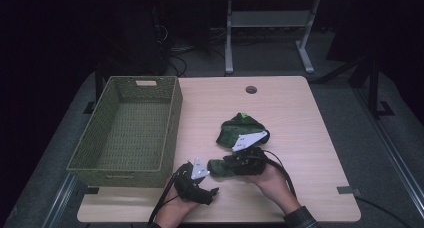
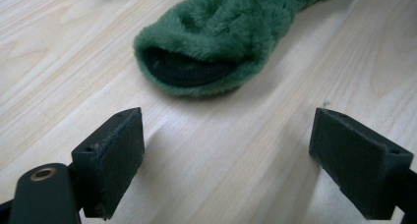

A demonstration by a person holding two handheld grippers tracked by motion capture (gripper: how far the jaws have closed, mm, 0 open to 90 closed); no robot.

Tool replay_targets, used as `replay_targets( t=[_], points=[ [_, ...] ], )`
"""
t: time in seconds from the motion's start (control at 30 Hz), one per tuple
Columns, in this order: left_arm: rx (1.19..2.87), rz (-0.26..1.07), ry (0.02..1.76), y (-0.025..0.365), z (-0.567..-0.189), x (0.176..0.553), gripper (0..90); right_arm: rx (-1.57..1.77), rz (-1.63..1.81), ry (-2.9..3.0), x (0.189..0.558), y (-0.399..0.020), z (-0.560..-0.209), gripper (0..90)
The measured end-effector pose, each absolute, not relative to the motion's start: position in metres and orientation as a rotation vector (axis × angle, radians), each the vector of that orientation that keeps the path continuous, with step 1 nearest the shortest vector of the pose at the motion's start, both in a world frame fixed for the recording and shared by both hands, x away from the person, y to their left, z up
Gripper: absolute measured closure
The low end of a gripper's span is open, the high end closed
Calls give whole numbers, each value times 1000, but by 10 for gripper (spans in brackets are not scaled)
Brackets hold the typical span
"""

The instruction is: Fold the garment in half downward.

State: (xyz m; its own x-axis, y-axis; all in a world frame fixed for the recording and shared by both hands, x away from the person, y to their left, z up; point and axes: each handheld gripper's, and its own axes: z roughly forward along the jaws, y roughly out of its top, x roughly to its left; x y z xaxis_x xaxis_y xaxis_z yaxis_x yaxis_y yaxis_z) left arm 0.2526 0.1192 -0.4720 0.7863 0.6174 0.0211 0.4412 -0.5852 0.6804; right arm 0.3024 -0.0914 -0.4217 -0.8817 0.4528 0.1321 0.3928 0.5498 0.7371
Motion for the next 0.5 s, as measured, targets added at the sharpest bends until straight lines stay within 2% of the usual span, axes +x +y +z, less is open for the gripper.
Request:
replay_targets(
  t=[0.5],
  points=[
    [2245,315,742,128,-477,248,132,632,1028,2768,309,-39,-455,742]
  ],
)
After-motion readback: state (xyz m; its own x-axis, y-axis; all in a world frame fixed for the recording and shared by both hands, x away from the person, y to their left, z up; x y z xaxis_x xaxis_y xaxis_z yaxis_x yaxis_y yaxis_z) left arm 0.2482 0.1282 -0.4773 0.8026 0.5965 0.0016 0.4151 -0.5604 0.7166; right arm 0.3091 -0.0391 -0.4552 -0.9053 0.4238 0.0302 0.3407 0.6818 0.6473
